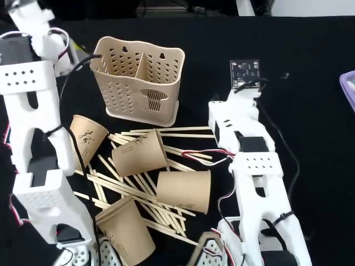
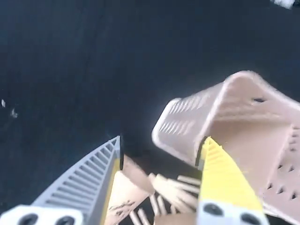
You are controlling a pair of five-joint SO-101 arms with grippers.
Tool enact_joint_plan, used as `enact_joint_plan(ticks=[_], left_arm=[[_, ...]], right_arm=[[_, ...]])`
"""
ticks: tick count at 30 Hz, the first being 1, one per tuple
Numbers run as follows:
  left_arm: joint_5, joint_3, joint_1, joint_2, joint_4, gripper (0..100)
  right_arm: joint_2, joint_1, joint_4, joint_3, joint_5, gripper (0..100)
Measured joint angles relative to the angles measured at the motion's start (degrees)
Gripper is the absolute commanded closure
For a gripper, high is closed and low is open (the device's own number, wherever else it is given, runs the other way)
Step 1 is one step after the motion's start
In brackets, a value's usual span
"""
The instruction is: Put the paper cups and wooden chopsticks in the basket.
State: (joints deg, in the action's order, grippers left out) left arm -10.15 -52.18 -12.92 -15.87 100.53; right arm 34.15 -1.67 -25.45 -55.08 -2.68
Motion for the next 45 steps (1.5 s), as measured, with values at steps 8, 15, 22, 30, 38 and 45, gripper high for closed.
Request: enact_joint_plan(ticks=[8,15,22,30,38,45], left_arm=[[-2.64,22.42,-1.23,0.53,-0.09,73],[-10.81,26.02,-1.32,-3.96,-0.97,73],[-12.31,26.02,-1.49,-9.85,-0.44,78],[-12.04,27.96,-1.41,-10.46,-0.26,97],[-11.34,27.96,-2.29,-10.46,-0.26,97],[-1.76,27.78,-7.65,-6.68,-0.26,97]], right_arm=[[0.0,-0.09,0.0,0.0,0.0,86.4],[0.0,-0.09,0.0,0.0,0.0,86.4],[0.0,-0.09,0.0,0.0,0.0,86.4],[0.0,-0.09,0.0,0.0,0.0,86.4],[0.0,-0.09,0.0,0.0,0.0,86.4],[0.0,-0.09,0.0,0.0,0.0,86.4]])
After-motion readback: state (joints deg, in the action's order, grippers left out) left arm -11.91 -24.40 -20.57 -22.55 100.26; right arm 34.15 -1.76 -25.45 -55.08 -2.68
